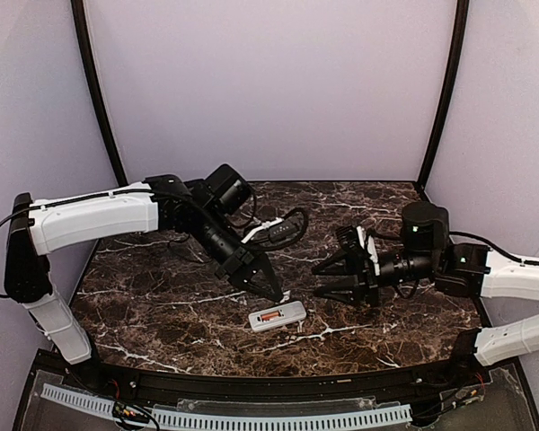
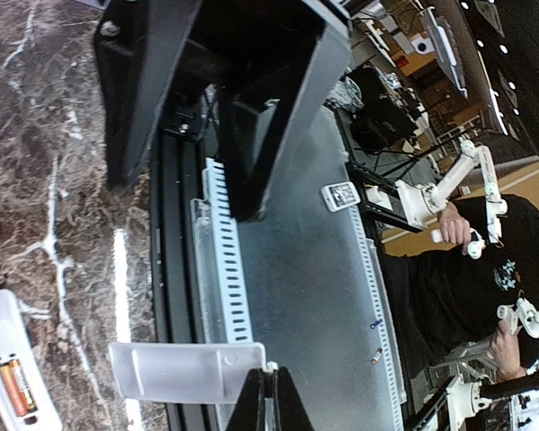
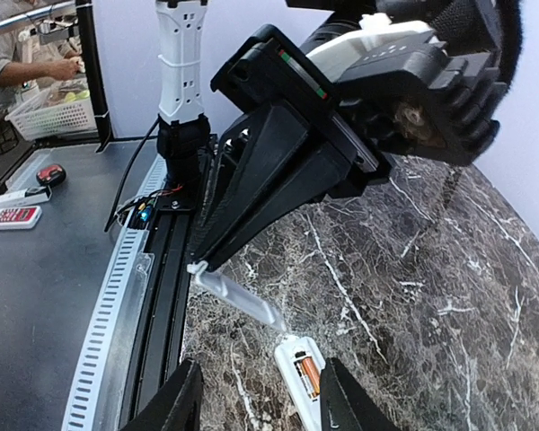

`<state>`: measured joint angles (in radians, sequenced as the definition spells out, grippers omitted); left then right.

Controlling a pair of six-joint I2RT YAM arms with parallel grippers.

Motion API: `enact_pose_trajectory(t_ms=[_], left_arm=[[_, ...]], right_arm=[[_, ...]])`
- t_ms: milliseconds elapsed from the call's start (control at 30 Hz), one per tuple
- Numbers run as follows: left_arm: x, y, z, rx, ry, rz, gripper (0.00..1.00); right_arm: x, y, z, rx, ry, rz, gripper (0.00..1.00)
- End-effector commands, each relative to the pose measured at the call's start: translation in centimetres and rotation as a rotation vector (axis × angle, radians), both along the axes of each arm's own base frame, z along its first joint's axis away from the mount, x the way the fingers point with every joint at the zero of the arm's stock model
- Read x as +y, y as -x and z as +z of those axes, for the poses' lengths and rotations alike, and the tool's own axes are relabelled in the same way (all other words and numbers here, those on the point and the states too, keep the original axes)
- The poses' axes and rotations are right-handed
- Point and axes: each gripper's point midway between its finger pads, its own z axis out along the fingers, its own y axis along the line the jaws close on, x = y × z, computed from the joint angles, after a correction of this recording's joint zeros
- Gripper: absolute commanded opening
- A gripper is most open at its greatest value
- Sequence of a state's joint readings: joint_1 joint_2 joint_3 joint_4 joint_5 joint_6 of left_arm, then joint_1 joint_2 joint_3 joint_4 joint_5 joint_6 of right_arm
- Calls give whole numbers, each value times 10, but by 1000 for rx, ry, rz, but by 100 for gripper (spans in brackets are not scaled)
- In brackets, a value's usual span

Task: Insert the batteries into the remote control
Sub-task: Pass from the left arm to the right

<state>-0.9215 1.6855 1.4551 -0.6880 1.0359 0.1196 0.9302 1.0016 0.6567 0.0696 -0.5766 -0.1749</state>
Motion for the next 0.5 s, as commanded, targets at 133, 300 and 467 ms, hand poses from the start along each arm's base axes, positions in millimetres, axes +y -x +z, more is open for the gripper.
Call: enact_pose_trajectory(t_ms=[133, 300, 467], left_arm=[[7, 37, 24, 80, 62, -106, 0], [5, 41, 28, 90, 76, -119, 0], [4, 42, 26, 96, 71, -124, 0]], right_arm=[[25, 27, 2, -141, 86, 88, 39], [37, 42, -6, -170, 134, 132, 37], [45, 44, -9, -197, 161, 128, 35]])
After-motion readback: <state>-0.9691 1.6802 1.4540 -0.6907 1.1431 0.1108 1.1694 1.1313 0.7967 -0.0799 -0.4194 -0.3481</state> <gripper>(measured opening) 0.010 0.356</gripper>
